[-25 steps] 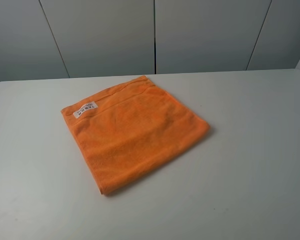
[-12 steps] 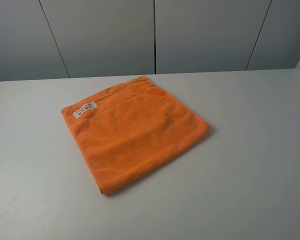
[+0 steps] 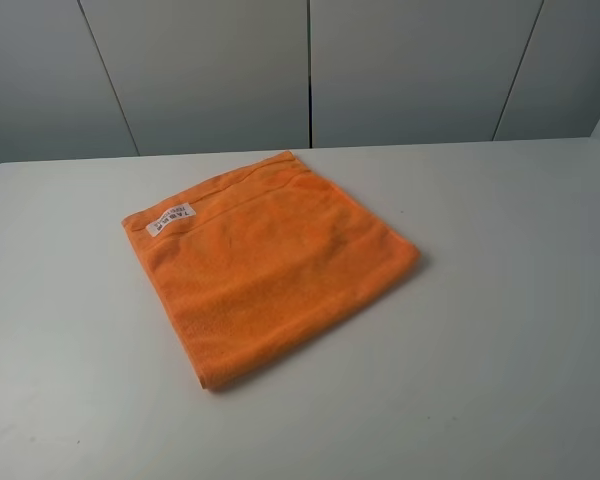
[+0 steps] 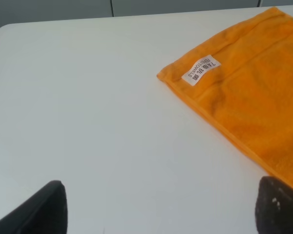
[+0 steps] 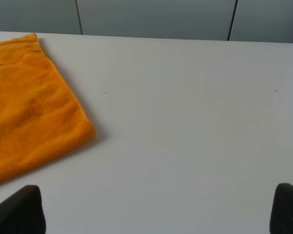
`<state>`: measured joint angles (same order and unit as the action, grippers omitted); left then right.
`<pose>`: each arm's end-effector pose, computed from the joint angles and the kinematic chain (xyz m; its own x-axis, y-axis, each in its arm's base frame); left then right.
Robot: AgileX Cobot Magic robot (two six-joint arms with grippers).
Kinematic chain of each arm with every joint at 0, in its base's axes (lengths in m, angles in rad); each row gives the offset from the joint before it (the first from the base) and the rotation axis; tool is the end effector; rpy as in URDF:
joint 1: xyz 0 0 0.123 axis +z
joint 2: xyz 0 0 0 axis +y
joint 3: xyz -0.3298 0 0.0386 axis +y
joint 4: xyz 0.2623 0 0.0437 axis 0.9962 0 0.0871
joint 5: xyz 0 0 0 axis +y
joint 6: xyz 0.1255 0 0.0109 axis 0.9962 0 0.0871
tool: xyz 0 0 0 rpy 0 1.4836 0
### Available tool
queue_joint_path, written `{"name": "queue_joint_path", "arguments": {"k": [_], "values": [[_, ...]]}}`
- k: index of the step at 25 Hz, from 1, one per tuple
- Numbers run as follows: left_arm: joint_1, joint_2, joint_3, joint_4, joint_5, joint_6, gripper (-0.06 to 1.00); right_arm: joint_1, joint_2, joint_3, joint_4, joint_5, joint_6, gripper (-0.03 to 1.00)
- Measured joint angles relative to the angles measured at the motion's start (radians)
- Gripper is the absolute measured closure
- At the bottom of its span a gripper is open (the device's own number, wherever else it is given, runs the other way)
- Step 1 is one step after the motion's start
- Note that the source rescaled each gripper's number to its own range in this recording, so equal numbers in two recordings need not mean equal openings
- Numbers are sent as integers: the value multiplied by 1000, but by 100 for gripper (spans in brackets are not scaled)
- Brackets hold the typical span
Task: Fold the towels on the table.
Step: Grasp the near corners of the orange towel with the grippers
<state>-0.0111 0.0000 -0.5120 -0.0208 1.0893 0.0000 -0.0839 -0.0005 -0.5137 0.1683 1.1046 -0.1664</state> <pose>-0.0115 -0.0022 0.2689 -0.4709 -0.0044 -0.8822 0.0228 0.9996 -0.0172 -0.0119 0.0199 0.2690 -0.4693 -0.0499 -0.8817 -0.0908 0.9958 -0.0080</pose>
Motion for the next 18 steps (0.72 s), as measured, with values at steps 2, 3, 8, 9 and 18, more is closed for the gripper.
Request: {"name": "queue_joint_path", "arguments": {"k": [2,3,8,9,18], "values": [[0,0,0,0,0,0,-6,0,0,0,0,0,0,-3],[0,0,0,0,0,0,-6,0,0,0,0,0,0,-3],[0,0,0,0,0,0,-6,0,0,0,0,0,0,-3],[0,0,0,0,0,0,-6,0,0,0,0,0,0,-3],[0,0,0,0,0,0,-6,0,0,0,0,0,0,-3]]}}
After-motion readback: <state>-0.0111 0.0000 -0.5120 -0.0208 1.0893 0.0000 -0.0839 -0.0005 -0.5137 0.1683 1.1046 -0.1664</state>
